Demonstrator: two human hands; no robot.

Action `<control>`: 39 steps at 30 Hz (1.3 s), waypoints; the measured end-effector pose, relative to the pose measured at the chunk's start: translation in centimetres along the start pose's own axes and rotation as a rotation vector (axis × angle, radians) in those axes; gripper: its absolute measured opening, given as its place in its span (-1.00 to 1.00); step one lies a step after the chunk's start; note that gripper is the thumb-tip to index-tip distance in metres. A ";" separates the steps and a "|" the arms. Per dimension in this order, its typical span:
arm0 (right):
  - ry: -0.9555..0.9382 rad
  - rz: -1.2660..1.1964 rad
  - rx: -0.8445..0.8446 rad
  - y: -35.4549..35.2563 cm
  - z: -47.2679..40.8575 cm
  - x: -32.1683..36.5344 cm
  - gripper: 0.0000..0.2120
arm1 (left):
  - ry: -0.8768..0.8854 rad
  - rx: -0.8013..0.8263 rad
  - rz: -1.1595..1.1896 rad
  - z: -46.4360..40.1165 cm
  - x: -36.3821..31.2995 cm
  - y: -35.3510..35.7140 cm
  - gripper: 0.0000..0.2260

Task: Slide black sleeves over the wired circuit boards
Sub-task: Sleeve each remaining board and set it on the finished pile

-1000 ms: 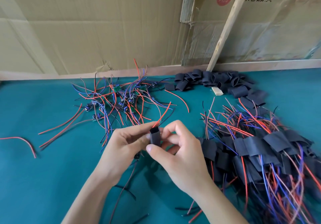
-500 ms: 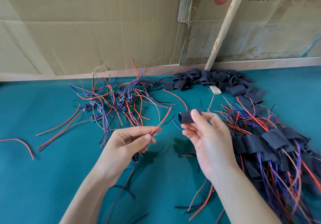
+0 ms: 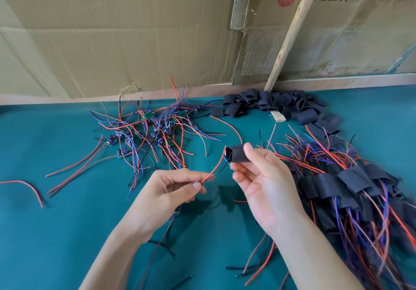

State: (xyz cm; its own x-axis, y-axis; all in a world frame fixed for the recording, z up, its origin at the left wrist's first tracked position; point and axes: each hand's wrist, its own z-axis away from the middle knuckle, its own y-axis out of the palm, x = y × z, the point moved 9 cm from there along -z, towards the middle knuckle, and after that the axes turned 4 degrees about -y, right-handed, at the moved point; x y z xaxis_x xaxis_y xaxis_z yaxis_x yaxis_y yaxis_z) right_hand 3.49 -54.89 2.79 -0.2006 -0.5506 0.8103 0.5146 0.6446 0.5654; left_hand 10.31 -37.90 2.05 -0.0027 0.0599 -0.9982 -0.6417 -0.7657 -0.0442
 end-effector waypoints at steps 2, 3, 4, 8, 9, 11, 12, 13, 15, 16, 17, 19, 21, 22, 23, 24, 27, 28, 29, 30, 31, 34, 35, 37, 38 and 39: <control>0.013 -0.014 -0.019 -0.1 -0.1 -0.1 -0.82 | -0.008 0.010 -0.024 0.0 0.0 0.1 -0.79; 0.012 -0.016 -0.024 -0.2 -0.1 -0.1 -0.82 | -0.011 0.017 -0.029 0.1 0.0 0.2 -0.79; 0.005 -0.008 -0.024 -0.2 -0.2 0.0 -0.80 | -0.012 0.022 -0.030 0.1 0.0 0.2 -0.79; -0.046 0.101 0.002 -0.2 -0.3 0.5 -0.86 | -0.022 0.027 -0.020 0.1 0.0 0.3 -0.80; -0.057 0.129 0.012 -0.2 -0.3 0.5 -0.87 | -0.025 0.028 -0.019 0.1 0.0 0.4 -0.80; -0.054 0.186 0.050 0.1 -0.2 0.5 -0.87 | -0.031 0.005 -0.017 0.1 0.1 0.2 -0.80; -0.040 0.217 0.076 0.4 0.0 0.3 -0.86 | -0.037 -0.020 -0.008 0.0 0.1 0.0 -0.81; -0.022 0.247 0.097 0.7 0.1 0.0 -0.84 | -0.043 -0.044 0.005 0.0 0.2 -0.3 -0.81; 0.003 0.296 0.121 1.0 0.4 -0.7 -0.83 | -0.043 -0.073 0.025 -0.1 0.3 -0.5 -0.80; 0.005 0.311 0.127 1.2 0.5 -1.1 -0.83 | -0.035 -0.078 0.030 -0.1 0.2 -0.5 -0.81; 0.004 0.325 0.132 1.3 0.6 -1.3 -0.83 | -0.026 -0.082 0.040 -0.1 0.1 -0.5 -0.80; 0.007 0.350 0.142 1.5 0.9 -1.9 -0.84 | -0.012 -0.088 0.070 -0.1 0.1 -0.5 -0.78; 0.016 0.365 0.167 1.8 1.1 -2.3 -0.83 | -0.007 -0.076 0.094 -0.1 0.2 -0.5 -0.75; 0.018 0.368 0.179 1.9 1.2 -2.5 -0.83 | -0.007 -0.065 0.102 -0.1 0.3 -0.4 -0.73; 0.017 0.370 0.186 2.0 1.3 -2.6 -0.82 | -0.007 -0.055 0.107 -0.1 0.3 -0.3 -0.72; 0.012 0.369 0.190 2.0 1.3 -2.6 -0.82 | -0.006 -0.047 0.113 -0.1 0.3 -0.3 -0.72; -0.018 0.340 0.190 2.0 1.1 -2.0 -0.83 | -0.008 -0.018 0.119 -0.1 0.3 -0.3 -0.72; -0.034 0.316 0.185 1.9 1.0 -1.5 -0.82 | -0.013 -0.002 0.106 0.0 0.3 -0.3 -0.70; -0.053 0.282 0.178 1.8 0.8 -1.0 -0.82 | -0.022 0.020 0.096 0.0 0.3 -0.3 -0.70; -0.071 0.238 0.165 1.7 0.6 -0.4 -0.81 | -0.036 0.043 0.096 0.1 0.3 -0.2 -0.73; -0.084 0.195 0.147 1.4 0.4 0.1 -0.79 | -0.049 0.062 0.100 0.1 0.4 -0.2 -0.77; -0.109 0.136 0.107 0.7 0.0 1.1 -0.71 | -0.070 0.059 0.103 0.2 0.7 -0.3 -0.78; -0.113 0.132 0.098 0.6 -0.1 1.1 -0.74 | -0.077 0.048 0.109 0.2 0.8 -0.4 -0.77; -0.122 0.142 0.092 0.3 -0.2 0.9 -0.82 | -0.087 0.036 0.129 0.2 1.0 -0.6 -0.75; -0.129 0.163 0.097 0.3 -0.2 0.8 -0.83 | -0.092 0.027 0.145 0.2 1.1 -0.7 -0.73; -0.141 0.198 0.106 0.4 -0.2 0.8 -0.84 | -0.097 0.015 0.165 0.1 1.2 -0.8 -0.73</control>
State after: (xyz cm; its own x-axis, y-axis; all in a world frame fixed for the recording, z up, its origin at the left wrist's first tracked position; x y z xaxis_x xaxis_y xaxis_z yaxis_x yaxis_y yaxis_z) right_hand 3.71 -55.19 3.61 -0.2225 -0.3341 0.9159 0.4668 0.7882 0.4010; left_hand 10.72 -37.14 0.88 -0.1822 -0.0036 -0.9832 -0.6377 -0.7607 0.1210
